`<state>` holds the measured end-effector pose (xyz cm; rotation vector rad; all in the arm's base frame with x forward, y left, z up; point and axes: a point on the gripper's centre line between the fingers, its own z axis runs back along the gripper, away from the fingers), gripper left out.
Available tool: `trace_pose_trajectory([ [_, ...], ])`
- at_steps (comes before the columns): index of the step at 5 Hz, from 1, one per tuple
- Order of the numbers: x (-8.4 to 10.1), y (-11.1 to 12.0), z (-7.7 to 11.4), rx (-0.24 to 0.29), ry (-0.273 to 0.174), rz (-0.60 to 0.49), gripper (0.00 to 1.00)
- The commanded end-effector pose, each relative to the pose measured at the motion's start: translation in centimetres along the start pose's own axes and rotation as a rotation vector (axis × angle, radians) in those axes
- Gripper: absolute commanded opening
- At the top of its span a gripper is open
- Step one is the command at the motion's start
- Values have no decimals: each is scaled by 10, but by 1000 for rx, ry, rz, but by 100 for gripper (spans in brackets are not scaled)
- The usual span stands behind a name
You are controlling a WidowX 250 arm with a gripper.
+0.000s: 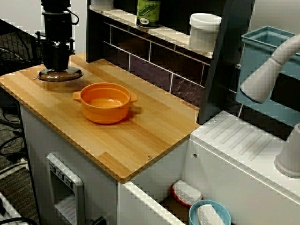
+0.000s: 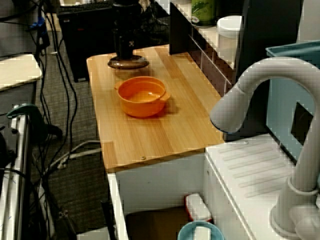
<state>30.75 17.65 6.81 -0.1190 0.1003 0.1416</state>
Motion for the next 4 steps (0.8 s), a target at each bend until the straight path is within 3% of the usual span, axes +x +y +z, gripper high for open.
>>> trace_pose_trajectory([
  [1, -20, -36, 65, 0, -114, -118, 0],
  [3, -38, -90, 62, 105, -166, -162, 0],
  [4, -42, -112, 59, 118, -171, -195, 0],
])
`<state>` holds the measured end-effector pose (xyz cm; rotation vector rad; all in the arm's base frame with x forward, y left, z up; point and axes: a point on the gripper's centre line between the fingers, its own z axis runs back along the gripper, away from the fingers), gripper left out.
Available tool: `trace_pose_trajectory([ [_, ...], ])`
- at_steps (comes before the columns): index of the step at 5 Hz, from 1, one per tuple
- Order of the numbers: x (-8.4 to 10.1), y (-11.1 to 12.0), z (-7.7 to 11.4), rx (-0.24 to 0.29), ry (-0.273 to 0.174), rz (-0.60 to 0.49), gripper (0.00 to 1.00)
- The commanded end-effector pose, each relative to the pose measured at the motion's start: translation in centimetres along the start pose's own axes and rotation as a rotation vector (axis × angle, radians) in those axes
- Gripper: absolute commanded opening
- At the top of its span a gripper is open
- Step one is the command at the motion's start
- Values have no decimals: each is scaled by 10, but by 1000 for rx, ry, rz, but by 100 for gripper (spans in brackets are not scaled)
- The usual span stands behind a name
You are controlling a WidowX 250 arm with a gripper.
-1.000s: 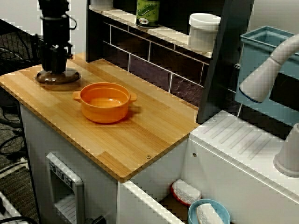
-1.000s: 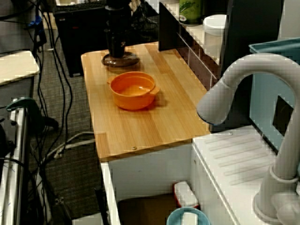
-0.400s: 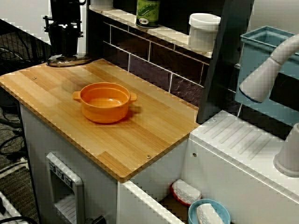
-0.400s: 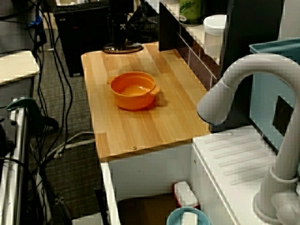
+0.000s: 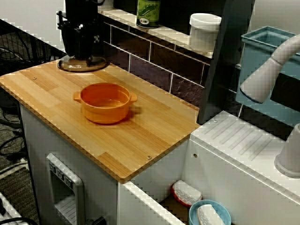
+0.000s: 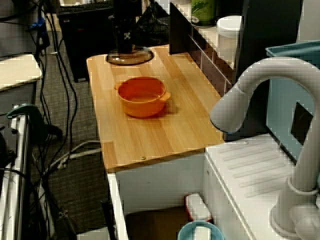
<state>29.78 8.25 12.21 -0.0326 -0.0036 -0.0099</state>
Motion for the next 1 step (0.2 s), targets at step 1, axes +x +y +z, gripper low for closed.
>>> trace_pose_trajectory([
  [1, -10, -26, 17, 37, -76, -55, 0],
])
